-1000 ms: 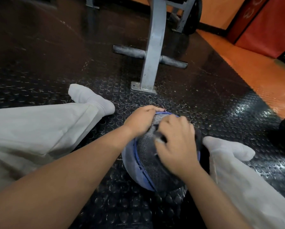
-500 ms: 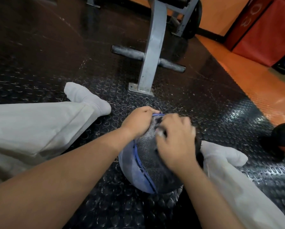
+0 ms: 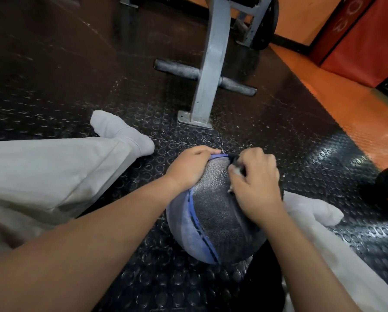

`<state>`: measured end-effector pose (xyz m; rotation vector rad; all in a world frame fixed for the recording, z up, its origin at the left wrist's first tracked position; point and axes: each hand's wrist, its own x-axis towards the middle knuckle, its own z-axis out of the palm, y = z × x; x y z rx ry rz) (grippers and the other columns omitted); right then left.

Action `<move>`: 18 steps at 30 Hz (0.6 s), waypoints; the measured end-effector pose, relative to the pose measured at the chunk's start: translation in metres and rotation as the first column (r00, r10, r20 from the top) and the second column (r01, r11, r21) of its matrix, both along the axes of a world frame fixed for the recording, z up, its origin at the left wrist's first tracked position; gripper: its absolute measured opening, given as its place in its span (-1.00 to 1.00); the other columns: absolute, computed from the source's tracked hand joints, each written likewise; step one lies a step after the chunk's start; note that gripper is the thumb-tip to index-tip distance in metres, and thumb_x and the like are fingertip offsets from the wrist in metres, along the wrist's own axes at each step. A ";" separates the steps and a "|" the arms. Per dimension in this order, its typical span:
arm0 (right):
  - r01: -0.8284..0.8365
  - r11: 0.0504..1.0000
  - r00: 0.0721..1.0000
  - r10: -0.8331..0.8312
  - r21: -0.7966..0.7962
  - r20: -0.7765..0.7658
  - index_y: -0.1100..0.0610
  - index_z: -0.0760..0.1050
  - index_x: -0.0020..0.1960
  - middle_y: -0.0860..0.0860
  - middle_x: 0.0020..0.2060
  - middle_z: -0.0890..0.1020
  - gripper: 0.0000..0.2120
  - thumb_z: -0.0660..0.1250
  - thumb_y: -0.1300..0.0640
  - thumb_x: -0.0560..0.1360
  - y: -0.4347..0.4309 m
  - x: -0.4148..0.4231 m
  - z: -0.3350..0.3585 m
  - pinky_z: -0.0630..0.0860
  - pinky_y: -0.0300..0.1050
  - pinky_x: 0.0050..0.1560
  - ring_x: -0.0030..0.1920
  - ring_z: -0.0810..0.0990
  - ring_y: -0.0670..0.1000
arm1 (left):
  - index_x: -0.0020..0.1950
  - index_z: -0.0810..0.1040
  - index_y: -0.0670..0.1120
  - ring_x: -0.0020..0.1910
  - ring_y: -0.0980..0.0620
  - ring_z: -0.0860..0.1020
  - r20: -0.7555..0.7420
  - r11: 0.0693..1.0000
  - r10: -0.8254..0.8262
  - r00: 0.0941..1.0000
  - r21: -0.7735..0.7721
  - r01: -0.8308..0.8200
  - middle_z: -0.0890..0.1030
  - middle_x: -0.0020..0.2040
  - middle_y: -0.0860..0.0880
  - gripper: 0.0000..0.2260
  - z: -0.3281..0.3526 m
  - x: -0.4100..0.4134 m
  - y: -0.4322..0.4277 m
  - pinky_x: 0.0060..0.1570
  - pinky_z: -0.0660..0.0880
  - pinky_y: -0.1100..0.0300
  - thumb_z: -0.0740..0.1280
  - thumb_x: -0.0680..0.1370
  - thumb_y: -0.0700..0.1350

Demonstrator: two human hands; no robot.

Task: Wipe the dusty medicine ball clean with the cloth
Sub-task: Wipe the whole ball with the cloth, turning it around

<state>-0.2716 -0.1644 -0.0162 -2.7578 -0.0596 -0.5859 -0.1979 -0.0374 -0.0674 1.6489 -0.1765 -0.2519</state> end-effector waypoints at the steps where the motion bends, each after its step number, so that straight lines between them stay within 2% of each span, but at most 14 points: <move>1: -0.074 0.993 0.997 0.076 -0.094 0.023 0.08 0.35 -0.17 0.00 -0.09 0.44 -0.87 0.14 0.02 0.45 0.010 -0.011 -0.002 0.10 -0.06 -0.15 -0.07 0.27 0.05 | -0.15 0.64 0.21 0.11 -0.04 0.59 0.006 1.000 -0.004 1.000 -0.021 0.004 0.69 -0.01 0.06 -0.65 0.000 0.001 0.000 0.24 0.44 0.00 0.17 0.62 -0.16; 3: -0.214 0.938 0.975 0.223 -0.272 -0.001 0.10 0.41 -0.17 0.02 -0.10 0.50 -0.81 0.14 0.00 0.37 0.024 -0.027 -0.007 0.12 -0.02 -0.18 -0.12 0.28 0.05 | -0.11 0.64 0.12 0.09 0.11 0.57 0.002 0.997 -0.037 0.999 -0.073 0.037 0.65 -0.01 0.13 -0.65 -0.002 0.003 0.002 0.30 0.42 0.11 0.16 0.61 -0.25; 5: -0.319 0.879 0.945 0.321 -0.354 -0.055 0.09 0.45 -0.15 0.00 -0.09 0.53 -0.78 0.14 -0.01 0.32 0.027 -0.031 -0.009 0.15 -0.02 -0.18 -0.12 0.31 0.06 | -0.07 0.65 0.06 0.09 0.15 0.56 -0.003 0.991 -0.086 0.996 -0.107 0.085 0.64 0.02 0.13 -0.66 0.000 0.003 0.004 0.25 0.43 0.21 0.15 0.61 -0.28; 8: -0.363 0.896 0.932 0.349 -0.257 -0.099 0.04 0.43 -0.18 -0.05 -0.07 0.53 -0.82 0.14 -0.04 0.37 0.017 -0.017 -0.002 0.12 -0.06 -0.15 -0.09 0.28 0.01 | 0.04 0.62 0.00 0.14 0.12 0.54 0.013 0.983 -0.131 0.991 -0.127 0.132 0.62 0.08 0.08 -0.70 -0.002 0.003 0.008 0.25 0.41 0.21 0.13 0.63 -0.28; 11: -0.175 0.984 0.979 0.170 -0.030 -0.115 -0.05 0.33 -0.19 -0.11 -0.05 0.48 -0.88 0.21 -0.05 0.48 0.006 0.005 0.007 0.09 -0.10 -0.06 -0.01 0.28 -0.01 | 0.08 0.61 0.05 0.19 0.12 0.54 -0.001 0.982 -0.120 0.993 -0.145 0.119 0.62 0.13 0.07 -0.71 -0.005 0.000 0.010 0.26 0.41 0.22 0.12 0.64 -0.22; 13: -0.083 0.997 0.991 0.081 -0.008 -0.102 -0.05 0.35 -0.20 -0.15 -0.07 0.44 -0.88 0.24 -0.03 0.48 0.008 0.009 0.008 0.06 -0.12 -0.06 0.01 0.29 0.00 | 0.11 0.61 0.07 0.22 0.10 0.55 0.010 0.984 -0.094 0.995 -0.150 0.095 0.62 0.17 0.05 -0.71 -0.010 -0.003 0.007 0.30 0.41 0.14 0.12 0.64 -0.17; 14: -0.099 0.993 0.991 0.093 -0.070 -0.093 -0.05 0.38 -0.20 -0.15 -0.08 0.46 -0.91 0.21 -0.03 0.45 0.013 0.005 0.006 0.04 -0.12 -0.10 -0.01 0.29 0.01 | 0.13 0.60 0.04 0.23 0.08 0.54 0.016 0.985 -0.080 0.997 -0.152 0.081 0.62 0.20 0.00 -0.72 -0.011 -0.005 0.006 0.33 0.40 0.09 0.12 0.64 -0.18; 16: -0.229 0.939 0.973 0.212 -0.256 -0.090 -0.01 0.47 -0.21 -0.09 -0.11 0.53 -0.83 0.14 -0.02 0.35 0.024 -0.010 -0.002 0.04 -0.09 -0.17 -0.08 0.29 0.02 | 0.19 0.56 -0.04 0.20 0.04 0.53 0.012 0.977 -0.102 0.995 -0.188 0.102 0.59 0.23 -0.10 -0.73 -0.010 -0.008 0.004 0.36 0.39 0.04 0.10 0.67 -0.23; 18: -0.356 0.862 0.935 0.332 -0.360 -0.128 0.02 0.52 -0.23 -0.06 -0.14 0.56 -0.75 0.11 -0.03 0.29 0.025 -0.022 -0.007 0.05 -0.07 -0.19 -0.13 0.28 0.02 | 0.24 0.53 -0.09 0.19 0.06 0.51 0.033 0.973 -0.151 0.988 -0.171 0.154 0.58 0.22 -0.10 -0.72 -0.007 -0.011 0.004 0.33 0.38 0.12 0.07 0.68 -0.24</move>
